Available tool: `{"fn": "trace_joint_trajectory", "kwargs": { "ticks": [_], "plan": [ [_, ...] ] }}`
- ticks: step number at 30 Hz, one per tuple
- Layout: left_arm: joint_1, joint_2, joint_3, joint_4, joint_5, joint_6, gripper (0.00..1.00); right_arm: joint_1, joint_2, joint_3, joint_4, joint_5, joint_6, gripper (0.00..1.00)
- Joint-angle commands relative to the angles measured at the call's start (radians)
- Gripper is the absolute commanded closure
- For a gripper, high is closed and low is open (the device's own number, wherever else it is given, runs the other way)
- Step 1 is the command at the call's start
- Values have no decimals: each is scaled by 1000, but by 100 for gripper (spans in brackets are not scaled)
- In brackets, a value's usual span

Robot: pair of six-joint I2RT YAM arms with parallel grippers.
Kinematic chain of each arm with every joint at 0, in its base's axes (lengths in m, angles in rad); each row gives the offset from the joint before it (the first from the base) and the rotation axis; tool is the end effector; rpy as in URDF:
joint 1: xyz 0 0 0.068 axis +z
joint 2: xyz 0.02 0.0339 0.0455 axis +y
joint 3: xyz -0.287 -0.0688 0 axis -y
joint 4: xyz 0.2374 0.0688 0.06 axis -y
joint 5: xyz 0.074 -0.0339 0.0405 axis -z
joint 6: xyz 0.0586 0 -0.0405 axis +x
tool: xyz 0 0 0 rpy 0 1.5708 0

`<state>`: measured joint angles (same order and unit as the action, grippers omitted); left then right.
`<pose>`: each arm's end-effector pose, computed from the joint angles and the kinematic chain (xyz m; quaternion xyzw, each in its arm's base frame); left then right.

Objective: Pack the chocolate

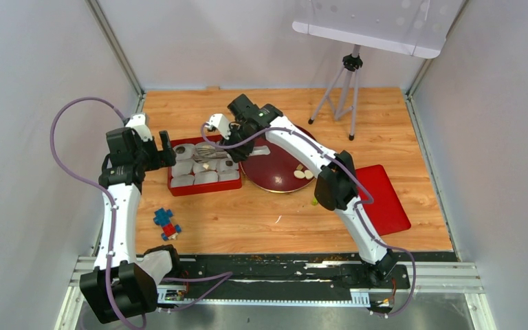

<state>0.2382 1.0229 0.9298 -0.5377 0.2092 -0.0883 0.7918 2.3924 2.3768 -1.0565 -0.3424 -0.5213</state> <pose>0.2152 0.0397 0.3187 -0.0975 0.8826 -0.0591 0.4561 0.3585 0.3912 0.2518 -0.6162 0.7307 0.1964 0.2187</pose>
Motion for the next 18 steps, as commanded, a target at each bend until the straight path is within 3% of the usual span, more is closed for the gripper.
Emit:
{"fn": "trace_joint_trajectory", "kwargs": {
  "ticks": [1,9,18],
  "plan": [
    [12,-6,-2,37,21,-17,0,6,-38,87,42,-14,7,60],
    [11,1,0,44,27,-24,0,1,-110,38,31,23,-28,61],
    [11,2,-11,60,43,-35,0,-94,-363,-240,-2,67,-69,66]
  ]
}}
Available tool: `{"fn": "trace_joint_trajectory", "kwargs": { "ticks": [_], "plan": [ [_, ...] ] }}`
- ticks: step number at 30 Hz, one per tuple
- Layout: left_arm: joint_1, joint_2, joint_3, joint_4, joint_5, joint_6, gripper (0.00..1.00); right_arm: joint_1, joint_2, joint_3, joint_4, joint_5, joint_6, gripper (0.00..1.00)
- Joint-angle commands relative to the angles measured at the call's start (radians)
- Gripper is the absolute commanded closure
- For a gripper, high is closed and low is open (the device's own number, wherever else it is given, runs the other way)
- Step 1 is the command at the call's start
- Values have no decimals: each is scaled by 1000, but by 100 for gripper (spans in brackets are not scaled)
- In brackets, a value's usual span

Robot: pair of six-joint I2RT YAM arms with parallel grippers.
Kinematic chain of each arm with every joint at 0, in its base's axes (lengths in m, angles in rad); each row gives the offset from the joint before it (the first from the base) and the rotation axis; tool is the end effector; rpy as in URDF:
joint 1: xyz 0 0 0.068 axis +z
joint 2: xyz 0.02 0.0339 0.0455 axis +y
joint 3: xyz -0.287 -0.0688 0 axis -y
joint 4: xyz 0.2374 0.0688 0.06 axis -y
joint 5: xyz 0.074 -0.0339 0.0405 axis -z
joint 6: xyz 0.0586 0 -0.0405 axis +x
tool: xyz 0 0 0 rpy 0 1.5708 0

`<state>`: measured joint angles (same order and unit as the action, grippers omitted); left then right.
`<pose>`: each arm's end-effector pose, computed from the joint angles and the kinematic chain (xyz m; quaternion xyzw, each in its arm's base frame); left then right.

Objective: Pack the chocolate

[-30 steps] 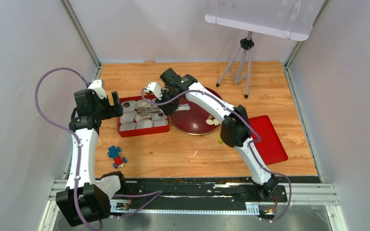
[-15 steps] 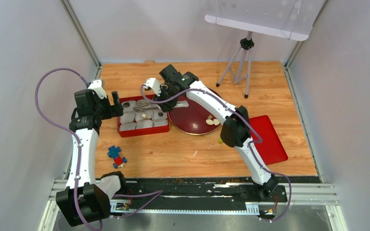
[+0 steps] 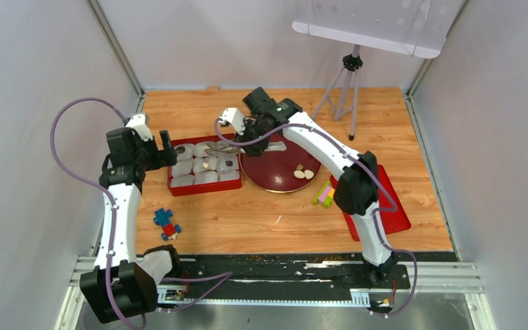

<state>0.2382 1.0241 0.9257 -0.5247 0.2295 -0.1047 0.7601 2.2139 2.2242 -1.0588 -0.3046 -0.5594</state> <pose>0.2163 0.0388 0.3186 -0.0993 0.8799 -0.0714 0.4591 0.3457 0.3529 0.2930 -0.6162 0.7305 0.1714 0.2392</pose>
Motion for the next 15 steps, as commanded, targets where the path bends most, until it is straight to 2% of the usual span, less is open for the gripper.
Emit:
{"fn": "trace_joint_trajectory", "kwargs": {
  "ticks": [1,4,8,12,15],
  "plan": [
    [11,3,-7,52,27,-20,0,-79,-219,-126,0,35,-31,67],
    [10,14,-8,60,69,-9,2,-132,-308,-241,-5,52,-49,69],
    [-5,91,25,-12,126,81,10,-188,-384,-339,-16,69,-62,71],
    [-94,208,102,-140,119,223,13,-233,-417,-380,-22,70,-59,71],
    [-150,292,153,-180,104,222,17,-249,-421,-379,-22,77,-63,71]
  ]
}}
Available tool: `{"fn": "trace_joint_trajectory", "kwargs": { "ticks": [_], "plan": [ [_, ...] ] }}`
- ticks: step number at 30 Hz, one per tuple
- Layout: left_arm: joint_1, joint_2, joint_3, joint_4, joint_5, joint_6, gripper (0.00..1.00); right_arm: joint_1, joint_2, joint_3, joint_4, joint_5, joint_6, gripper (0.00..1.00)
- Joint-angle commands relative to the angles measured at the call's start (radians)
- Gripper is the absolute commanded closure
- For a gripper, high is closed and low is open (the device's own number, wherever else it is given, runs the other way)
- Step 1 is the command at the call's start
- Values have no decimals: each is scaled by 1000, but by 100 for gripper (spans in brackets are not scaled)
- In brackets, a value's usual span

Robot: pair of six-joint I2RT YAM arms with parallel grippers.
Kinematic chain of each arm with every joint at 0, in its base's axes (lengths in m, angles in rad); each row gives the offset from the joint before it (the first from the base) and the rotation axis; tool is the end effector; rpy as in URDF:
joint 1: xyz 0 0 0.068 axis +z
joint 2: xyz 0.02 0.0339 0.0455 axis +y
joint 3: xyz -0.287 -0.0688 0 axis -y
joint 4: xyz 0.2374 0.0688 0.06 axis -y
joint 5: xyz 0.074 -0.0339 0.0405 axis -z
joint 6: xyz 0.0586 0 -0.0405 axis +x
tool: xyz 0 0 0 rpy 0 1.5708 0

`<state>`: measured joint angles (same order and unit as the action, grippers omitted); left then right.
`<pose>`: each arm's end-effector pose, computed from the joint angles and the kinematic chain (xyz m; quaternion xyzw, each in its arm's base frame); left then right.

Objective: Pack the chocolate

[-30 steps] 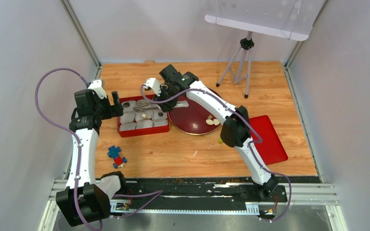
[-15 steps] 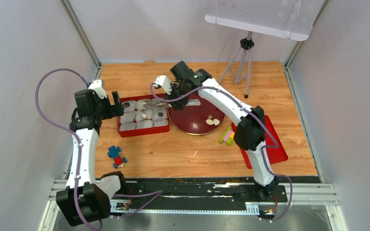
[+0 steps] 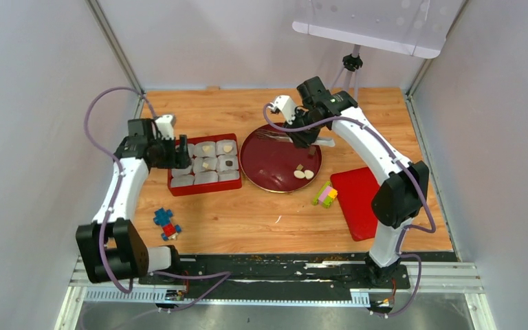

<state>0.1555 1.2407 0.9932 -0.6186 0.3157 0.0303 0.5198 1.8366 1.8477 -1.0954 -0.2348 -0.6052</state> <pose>0.2556 0.0217 0.2862 -0.0038 0.9285 -0.1153 0.3530 0.3346 0.2072 0.3373 -0.5379 0.8003 0.1034 0.2438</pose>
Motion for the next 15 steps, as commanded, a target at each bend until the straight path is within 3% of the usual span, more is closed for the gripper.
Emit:
{"fn": "trace_joint_trajectory", "kwargs": {
  "ticks": [1,7,15],
  "plan": [
    [-80,108,106,-98,14,77,21,-9,-44,1,15,10,-19,71],
    [-171,271,217,-103,-52,30,34,-23,-54,5,8,31,-31,71],
    [-244,352,299,-93,-85,19,31,-41,-106,-37,-20,-58,-65,75]
  ]
}}
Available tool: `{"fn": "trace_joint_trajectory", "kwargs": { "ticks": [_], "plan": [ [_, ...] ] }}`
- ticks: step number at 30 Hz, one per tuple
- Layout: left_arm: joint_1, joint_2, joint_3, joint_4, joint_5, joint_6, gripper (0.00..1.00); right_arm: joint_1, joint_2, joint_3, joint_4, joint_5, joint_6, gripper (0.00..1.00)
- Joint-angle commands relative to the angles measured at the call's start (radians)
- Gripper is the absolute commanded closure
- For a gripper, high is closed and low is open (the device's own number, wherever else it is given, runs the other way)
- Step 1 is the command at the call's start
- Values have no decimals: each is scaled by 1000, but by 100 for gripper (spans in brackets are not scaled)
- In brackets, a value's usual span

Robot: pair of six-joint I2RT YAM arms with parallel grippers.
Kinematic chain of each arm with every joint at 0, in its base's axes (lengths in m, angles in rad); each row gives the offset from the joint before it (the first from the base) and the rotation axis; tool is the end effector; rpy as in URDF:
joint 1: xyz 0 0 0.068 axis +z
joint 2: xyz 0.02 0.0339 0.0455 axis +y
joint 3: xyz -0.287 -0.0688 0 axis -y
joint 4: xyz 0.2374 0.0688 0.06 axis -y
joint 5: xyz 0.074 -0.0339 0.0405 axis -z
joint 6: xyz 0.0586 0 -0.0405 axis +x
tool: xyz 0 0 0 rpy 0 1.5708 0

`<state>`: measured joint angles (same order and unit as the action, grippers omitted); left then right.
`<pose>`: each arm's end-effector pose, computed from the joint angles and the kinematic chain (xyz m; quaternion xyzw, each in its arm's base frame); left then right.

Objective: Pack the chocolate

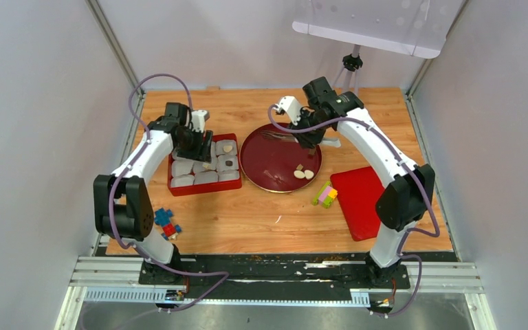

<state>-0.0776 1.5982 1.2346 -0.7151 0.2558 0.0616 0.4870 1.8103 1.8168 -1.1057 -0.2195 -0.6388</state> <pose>0.3307 -0.0406 0.2569 0.0979 0.9575 -0.1256 0.2406 0.3340 0.1913 0.3370 -0.5374 0.8037 0.0886 0.2396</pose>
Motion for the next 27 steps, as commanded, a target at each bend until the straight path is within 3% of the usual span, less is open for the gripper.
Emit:
{"fn": "trace_joint_trajectory", "kwargs": {
  "ticks": [1,8,16,27],
  "plan": [
    [-10,-9,72,1,-41,-9,30,-2,-74,6,-21,-104,-31,76],
    [73,-128,89,19,-81,-44,22,107,54,175,-28,-155,-29,77],
    [241,-349,-64,59,-105,-114,16,251,286,384,-19,-106,5,70],
    [289,-453,-151,51,-105,-98,13,343,426,467,65,1,115,67]
  ]
}}
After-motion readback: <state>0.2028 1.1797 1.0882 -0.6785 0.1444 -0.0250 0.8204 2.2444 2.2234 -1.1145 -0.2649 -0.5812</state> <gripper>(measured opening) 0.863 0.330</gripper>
